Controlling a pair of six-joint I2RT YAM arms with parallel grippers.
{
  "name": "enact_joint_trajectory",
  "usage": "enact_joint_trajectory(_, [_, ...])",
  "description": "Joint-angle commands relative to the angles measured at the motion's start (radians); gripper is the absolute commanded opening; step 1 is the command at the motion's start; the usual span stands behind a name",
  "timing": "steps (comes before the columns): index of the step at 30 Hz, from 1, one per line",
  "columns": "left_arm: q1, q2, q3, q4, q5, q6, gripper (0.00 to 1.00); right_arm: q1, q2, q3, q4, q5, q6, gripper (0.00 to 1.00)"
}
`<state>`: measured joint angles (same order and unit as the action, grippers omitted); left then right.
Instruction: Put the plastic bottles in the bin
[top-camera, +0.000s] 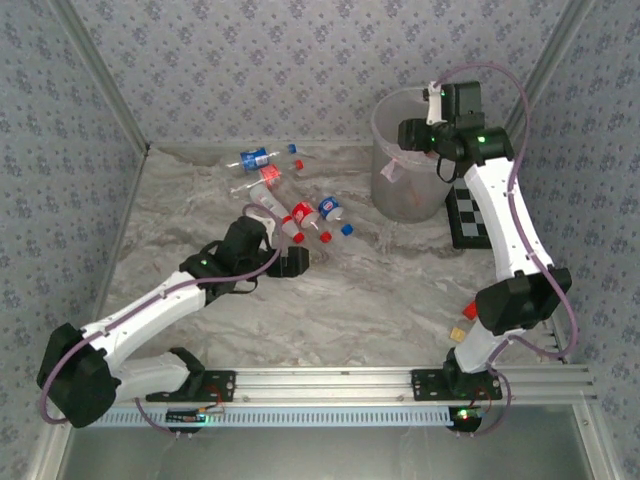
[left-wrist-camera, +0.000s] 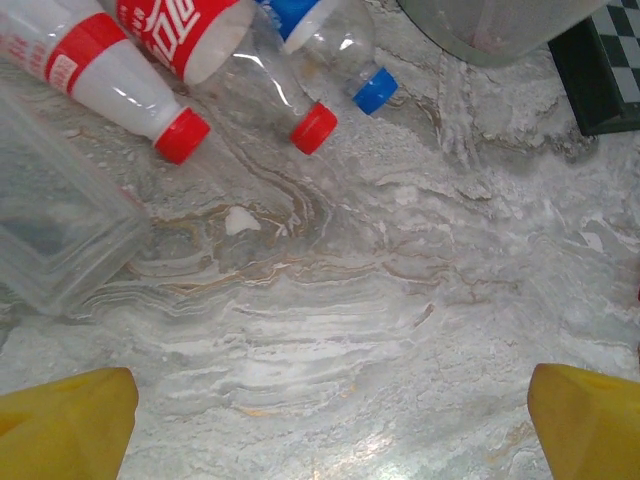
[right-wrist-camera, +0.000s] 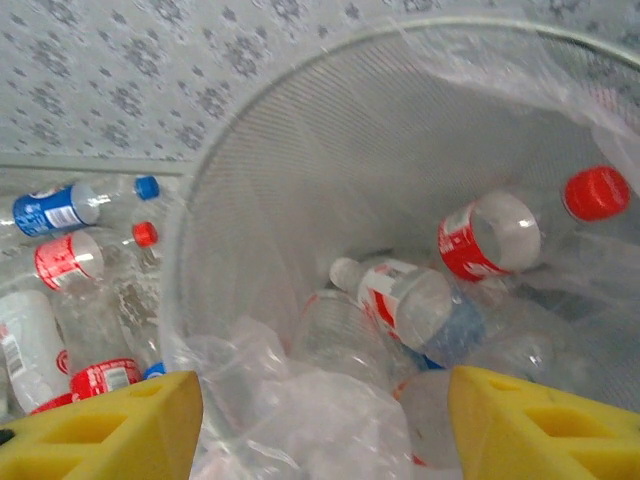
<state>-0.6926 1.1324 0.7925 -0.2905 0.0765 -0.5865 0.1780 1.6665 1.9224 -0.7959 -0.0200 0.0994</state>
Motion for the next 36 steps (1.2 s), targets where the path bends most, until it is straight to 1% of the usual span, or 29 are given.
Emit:
enact_joint_trajectory(1, [0.02, -0.048, -0.01, -0.024, -0.027, -0.028, 1.0, -0.056, -0.028, 0.043, -0.065, 0.043, 0.016, 0.7])
enact_joint_trajectory(4, [0.038, -0.064, -0.024, -0.021, -0.029, -0.036, 1.0, -0.167, -0.028, 0.048, -0.073, 0.039, 0.072, 0.76])
enact_joint_trajectory(8, [0.054, -0.065, -0.017, -0.024, -0.026, -0.035, 1.0, -0.29, 0.04, 0.078, -0.048, 0.016, 0.129, 0.91])
enact_joint_trajectory(10, [0.058, -0.066, -0.016, -0.024, -0.024, -0.036, 1.0, -0.315, 0.109, 0.136, -0.069, -0.038, 0.132, 0.97])
enact_joint_trajectory(12, [0.058, -0.069, -0.019, -0.025, -0.023, -0.041, 1.0, -0.319, 0.177, 0.195, -0.08, -0.101, 0.12, 0.99])
enact_joint_trajectory(13, [0.058, -0.072, -0.024, -0.026, -0.021, -0.045, 1.0, -0.314, 0.206, 0.222, -0.083, -0.132, 0.112, 0.98])
enact_joint_trajectory(14, [0.059, -0.076, -0.027, -0.028, -0.021, -0.05, 1.0, -0.305, 0.231, 0.244, -0.087, -0.149, 0.107, 0.93])
enact_joint_trajectory(18, [0.061, -0.106, -0.041, -0.047, -0.031, -0.065, 1.0, -0.281, 0.28, 0.285, -0.104, -0.126, 0.097, 0.77])
enact_joint_trajectory(23, [0.065, -0.156, -0.049, -0.062, -0.041, -0.064, 1.0, -0.264, 0.253, 0.215, -0.08, -0.125, 0.086, 0.6])
enact_joint_trajectory(25, [0.067, -0.167, -0.049, -0.065, -0.041, -0.06, 1.0, -0.257, 0.224, 0.17, -0.073, -0.142, 0.078, 0.51])
enact_joint_trajectory(28, [0.07, -0.171, -0.039, -0.079, -0.04, -0.055, 1.0, -0.25, 0.158, 0.084, -0.052, -0.195, 0.074, 0.41])
enact_joint_trajectory(29, [0.072, -0.17, -0.034, -0.087, -0.041, -0.052, 1.0, -0.247, 0.133, 0.05, -0.044, -0.211, 0.075, 0.39])
enact_joint_trajectory(32, [0.076, -0.172, -0.023, -0.111, -0.042, -0.041, 1.0, -0.242, 0.067, -0.018, -0.049, -0.232, 0.07, 0.38])
enact_joint_trajectory(36, [0.088, -0.174, -0.018, -0.122, -0.026, -0.039, 1.0, -0.232, -0.001, -0.065, -0.075, -0.24, 0.055, 0.37])
